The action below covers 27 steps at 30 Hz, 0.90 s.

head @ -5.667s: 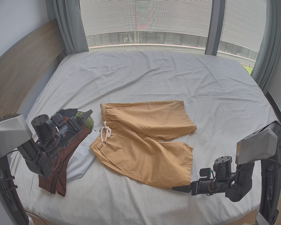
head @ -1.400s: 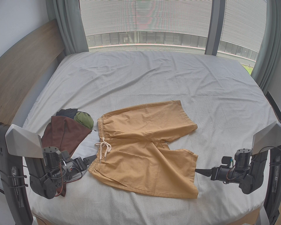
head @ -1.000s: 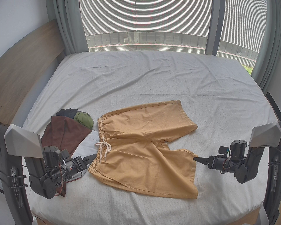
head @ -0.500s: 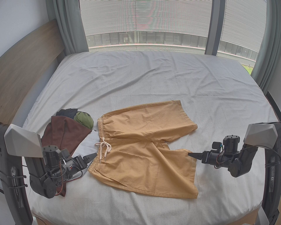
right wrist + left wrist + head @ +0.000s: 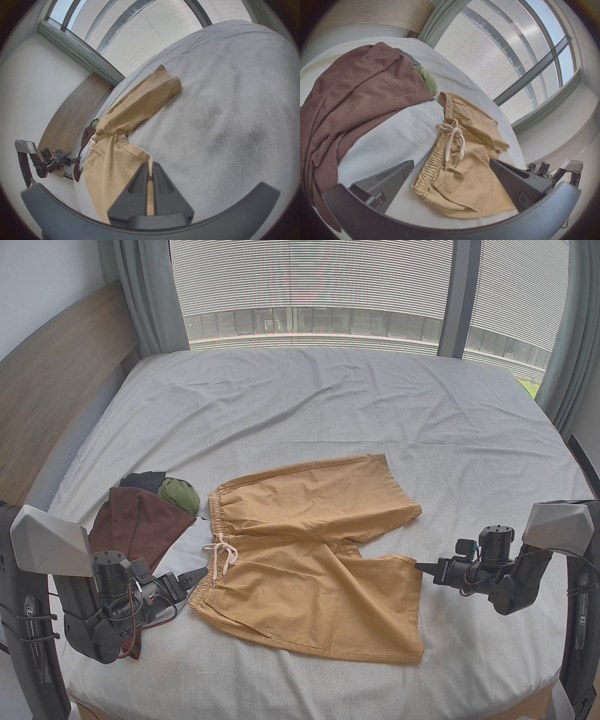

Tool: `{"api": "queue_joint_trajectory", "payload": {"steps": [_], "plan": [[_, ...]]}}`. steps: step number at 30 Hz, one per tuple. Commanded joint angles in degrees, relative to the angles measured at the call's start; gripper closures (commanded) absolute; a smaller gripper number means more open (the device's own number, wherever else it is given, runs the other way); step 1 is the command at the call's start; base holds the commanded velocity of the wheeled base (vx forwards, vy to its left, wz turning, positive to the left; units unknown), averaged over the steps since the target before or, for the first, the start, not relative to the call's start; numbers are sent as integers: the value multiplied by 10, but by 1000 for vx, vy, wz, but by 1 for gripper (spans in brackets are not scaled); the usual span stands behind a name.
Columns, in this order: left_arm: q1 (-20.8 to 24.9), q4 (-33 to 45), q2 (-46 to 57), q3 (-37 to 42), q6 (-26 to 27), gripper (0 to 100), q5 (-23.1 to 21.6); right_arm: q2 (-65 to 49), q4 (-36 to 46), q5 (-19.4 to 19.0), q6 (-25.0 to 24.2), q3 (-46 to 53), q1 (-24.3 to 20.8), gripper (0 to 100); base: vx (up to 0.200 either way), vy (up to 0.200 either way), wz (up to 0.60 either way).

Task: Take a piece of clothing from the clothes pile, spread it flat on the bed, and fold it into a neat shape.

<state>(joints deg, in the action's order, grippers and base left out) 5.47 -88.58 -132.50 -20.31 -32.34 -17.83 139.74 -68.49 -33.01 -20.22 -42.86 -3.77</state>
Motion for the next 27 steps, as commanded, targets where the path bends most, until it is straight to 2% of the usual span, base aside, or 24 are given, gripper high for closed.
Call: {"api": "queue_joint_trajectory", "payload": {"steps": [1,10,17,27], "plan": [[1,0,-2,0,0,0,0,-32,12,0,0,-8,10,100,0,0,0],[3,0,-4,2,0,0,0,-54,117,1,-1,-86,28,100,0,0,0],[7,0,-10,4,1,0,1,-44,201,15,-1,-173,31,100,0,0,0],[7,0,-14,3,1,0,1,-17,238,31,-1,-225,32,100,0,0,0]]}}
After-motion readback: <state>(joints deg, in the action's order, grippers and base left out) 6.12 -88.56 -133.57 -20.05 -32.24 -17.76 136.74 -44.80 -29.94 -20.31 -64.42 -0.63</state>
